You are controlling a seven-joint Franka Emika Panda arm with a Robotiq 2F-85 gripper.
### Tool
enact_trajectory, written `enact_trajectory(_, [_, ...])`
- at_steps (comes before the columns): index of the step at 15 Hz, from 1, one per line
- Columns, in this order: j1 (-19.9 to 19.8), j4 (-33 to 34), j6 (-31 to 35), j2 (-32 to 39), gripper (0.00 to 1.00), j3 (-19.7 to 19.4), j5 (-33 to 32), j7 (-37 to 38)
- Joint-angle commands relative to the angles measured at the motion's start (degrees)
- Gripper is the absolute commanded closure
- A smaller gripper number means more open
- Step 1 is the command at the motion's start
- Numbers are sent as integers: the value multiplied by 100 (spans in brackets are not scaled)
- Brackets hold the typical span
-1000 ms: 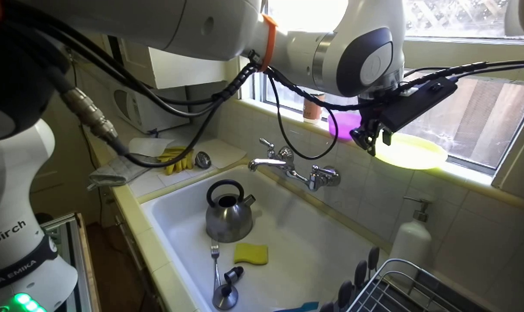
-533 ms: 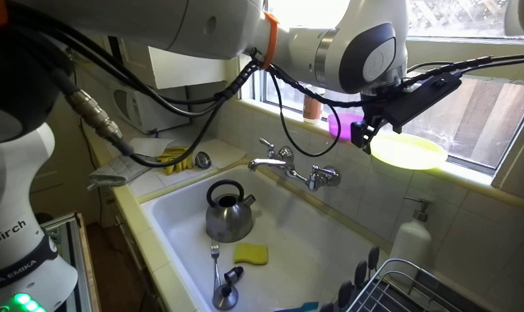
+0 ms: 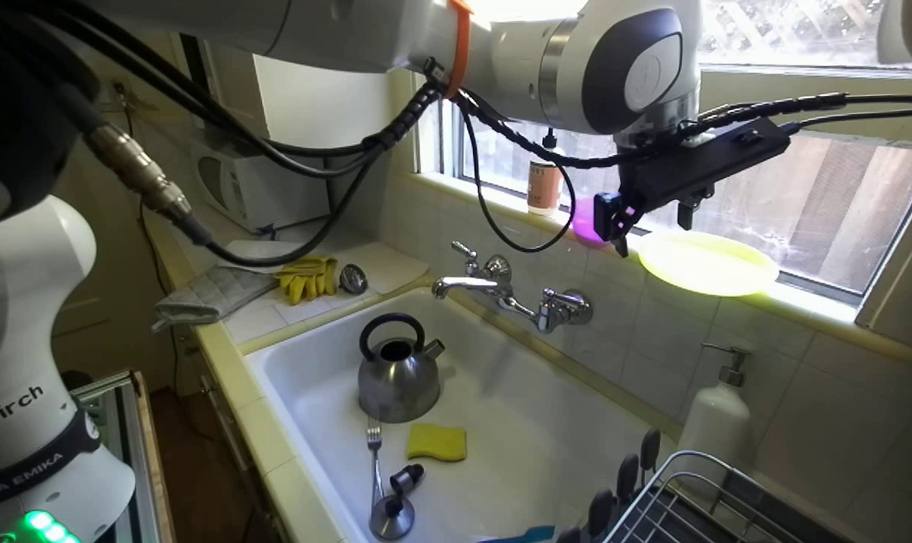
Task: Put the yellow plate on the windowsill.
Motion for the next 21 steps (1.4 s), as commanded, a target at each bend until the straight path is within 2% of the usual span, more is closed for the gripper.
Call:
enact_trajectory(1, [-563,-497,-403,304,0,394,96,630])
enact_trajectory(7, [-1807,-1580,-106,593,0,1120,158,1877])
enact_trajectory(12, [-2672,-2332,276,844,0,1498,194,3207])
enact_trajectory(16, [-3164,-2759,693,1021,0,1693,298,4107])
enact_trajectory(21, [-3618,-3218,1119,1303,0,1852,724,4588])
